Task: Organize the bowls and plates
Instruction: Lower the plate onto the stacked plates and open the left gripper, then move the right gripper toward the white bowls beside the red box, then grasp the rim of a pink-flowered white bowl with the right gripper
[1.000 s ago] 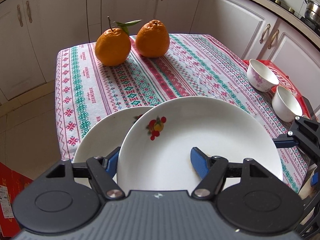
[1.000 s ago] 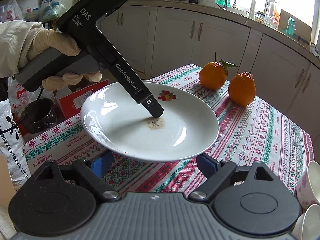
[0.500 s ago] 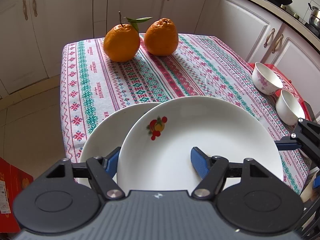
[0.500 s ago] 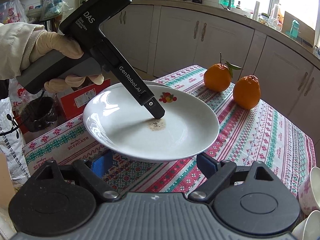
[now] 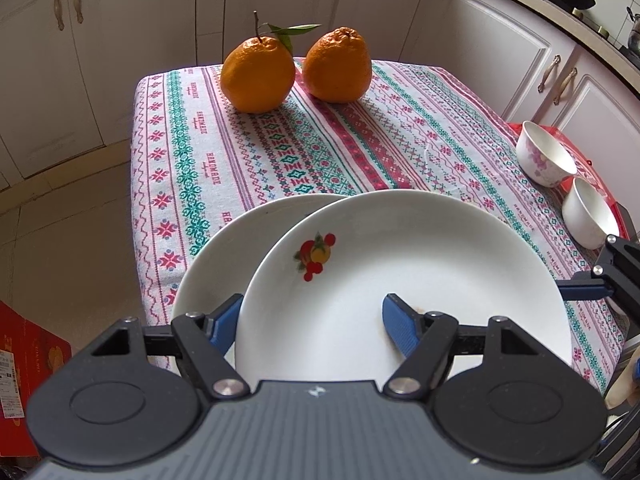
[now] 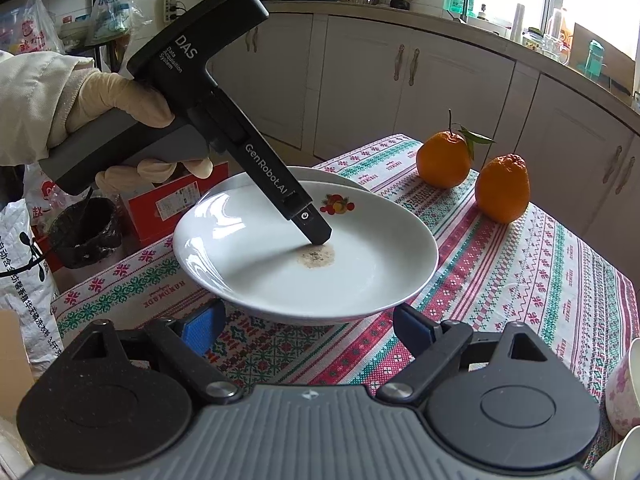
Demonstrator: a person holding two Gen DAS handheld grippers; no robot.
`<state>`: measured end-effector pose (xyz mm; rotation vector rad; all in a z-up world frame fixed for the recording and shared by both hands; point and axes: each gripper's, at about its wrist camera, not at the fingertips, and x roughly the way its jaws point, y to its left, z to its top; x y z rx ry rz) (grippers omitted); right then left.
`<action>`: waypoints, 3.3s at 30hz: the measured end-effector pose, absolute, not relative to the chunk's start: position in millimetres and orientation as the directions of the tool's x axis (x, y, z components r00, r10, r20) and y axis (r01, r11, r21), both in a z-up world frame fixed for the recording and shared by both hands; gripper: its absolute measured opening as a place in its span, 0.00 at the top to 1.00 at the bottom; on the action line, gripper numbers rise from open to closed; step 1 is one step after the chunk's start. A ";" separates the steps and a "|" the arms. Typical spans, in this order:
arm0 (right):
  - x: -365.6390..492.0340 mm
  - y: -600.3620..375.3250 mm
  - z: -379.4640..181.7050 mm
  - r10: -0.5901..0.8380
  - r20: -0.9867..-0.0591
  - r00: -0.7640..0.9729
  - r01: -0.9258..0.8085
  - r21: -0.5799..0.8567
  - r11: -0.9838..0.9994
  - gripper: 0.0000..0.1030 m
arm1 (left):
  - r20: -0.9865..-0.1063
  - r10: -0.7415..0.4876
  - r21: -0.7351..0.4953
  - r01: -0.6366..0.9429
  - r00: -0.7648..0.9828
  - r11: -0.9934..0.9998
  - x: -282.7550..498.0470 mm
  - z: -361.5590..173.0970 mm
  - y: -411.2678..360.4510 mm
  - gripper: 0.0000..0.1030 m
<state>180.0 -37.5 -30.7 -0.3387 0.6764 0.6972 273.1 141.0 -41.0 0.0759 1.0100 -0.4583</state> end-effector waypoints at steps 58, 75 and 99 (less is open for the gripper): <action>149.8 -76.7 -14.1 0.437 -0.634 0.638 -0.606 -0.063 0.793 0.00 | -0.714 -0.280 0.028 0.426 0.641 0.904 216.4 2.9 124.0 0.08; 86.0 -205.6 -1.2 0.216 -0.582 0.784 -0.312 -0.069 0.948 0.00 | -0.564 -0.441 0.012 0.540 0.699 0.841 109.3 -8.0 11.5 0.03; 78.4 -338.9 -33.3 0.112 -0.652 0.750 -0.064 0.097 0.993 0.00 | -0.584 -0.649 0.020 0.808 0.488 0.589 83.9 -67.4 -154.9 0.03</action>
